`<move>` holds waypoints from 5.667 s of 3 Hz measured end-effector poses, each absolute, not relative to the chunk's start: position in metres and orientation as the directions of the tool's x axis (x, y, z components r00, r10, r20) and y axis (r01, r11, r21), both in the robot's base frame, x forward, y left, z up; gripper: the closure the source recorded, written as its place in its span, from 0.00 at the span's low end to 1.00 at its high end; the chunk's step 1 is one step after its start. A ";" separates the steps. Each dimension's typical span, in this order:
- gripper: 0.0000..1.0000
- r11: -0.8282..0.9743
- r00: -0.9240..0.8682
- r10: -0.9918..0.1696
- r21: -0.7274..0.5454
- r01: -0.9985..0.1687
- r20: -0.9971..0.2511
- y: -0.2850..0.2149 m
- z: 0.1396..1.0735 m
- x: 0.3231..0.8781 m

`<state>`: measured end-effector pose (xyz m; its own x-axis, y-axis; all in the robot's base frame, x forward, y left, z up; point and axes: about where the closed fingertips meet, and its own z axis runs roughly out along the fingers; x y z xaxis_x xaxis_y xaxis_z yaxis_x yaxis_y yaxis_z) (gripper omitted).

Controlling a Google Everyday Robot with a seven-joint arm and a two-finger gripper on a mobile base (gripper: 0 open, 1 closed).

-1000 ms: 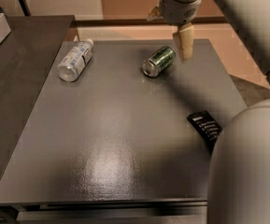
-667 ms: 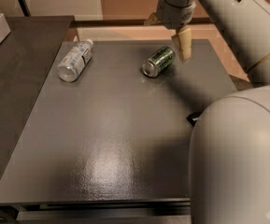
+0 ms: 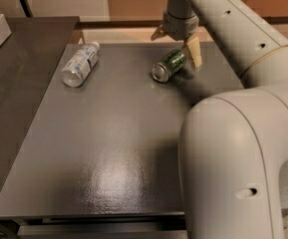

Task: Place green can upright

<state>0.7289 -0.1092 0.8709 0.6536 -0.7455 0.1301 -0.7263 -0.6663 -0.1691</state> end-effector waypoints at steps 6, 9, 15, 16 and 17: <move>0.87 -0.721 0.707 -0.692 -0.177 -0.670 0.146 -0.101 0.885 0.721; 1.00 -0.732 0.743 -0.636 -0.466 -0.496 0.208 -0.079 0.942 0.712; 1.00 -0.936 0.722 -0.106 -0.314 0.160 0.684 -0.094 0.985 0.713; 1.00 -0.903 0.679 -0.030 -0.311 0.296 0.733 -0.090 0.985 0.704; 1.00 -0.859 0.611 0.035 -0.289 0.423 0.791 -0.083 0.983 0.695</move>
Offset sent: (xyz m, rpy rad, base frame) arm -0.0261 -0.0179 -0.0149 -0.0978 0.1430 0.0597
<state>0.6947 -0.0835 0.9828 0.6107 0.0352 0.7911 0.4235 -0.8587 -0.2887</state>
